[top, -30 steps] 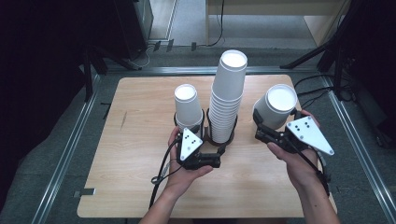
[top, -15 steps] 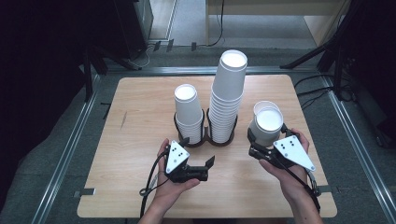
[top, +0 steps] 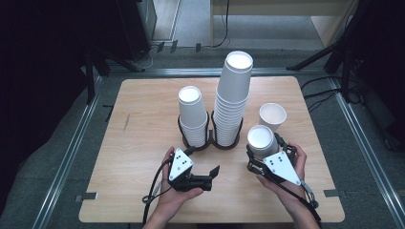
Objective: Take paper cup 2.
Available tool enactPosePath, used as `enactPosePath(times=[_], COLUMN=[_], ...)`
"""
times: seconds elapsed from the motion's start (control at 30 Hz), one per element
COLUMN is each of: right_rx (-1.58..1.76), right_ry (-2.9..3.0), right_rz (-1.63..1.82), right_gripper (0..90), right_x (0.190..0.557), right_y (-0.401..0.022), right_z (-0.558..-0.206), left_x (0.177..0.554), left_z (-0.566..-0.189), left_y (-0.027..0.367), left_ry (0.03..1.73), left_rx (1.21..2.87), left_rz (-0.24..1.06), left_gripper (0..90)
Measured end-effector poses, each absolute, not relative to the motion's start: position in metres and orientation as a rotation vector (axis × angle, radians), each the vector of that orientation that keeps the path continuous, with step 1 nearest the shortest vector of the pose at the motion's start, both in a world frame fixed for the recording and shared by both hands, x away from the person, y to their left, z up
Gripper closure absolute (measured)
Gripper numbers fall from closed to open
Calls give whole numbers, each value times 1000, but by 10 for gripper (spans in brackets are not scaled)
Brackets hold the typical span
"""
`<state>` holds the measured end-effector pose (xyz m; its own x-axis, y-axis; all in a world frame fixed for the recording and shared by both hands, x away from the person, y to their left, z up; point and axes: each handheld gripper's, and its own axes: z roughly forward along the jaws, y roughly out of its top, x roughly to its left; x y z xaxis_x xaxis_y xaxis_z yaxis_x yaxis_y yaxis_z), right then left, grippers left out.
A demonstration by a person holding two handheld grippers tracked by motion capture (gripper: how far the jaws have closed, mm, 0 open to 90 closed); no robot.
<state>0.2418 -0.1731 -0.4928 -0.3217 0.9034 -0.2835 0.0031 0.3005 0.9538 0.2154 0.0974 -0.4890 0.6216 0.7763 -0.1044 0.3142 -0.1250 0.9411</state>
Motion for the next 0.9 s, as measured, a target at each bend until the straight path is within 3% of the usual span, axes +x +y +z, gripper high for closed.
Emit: enactPosePath(times=[0.9], right_rx=[357], right_ry=[1601], right_rz=[787], right_gripper=[119], right_x=[227], right_y=[-140], right_z=[-530], left_x=[208], left_z=[-485], left_y=[93], left_ry=[846], left_rx=[1743], left_rz=[431], left_gripper=[2])
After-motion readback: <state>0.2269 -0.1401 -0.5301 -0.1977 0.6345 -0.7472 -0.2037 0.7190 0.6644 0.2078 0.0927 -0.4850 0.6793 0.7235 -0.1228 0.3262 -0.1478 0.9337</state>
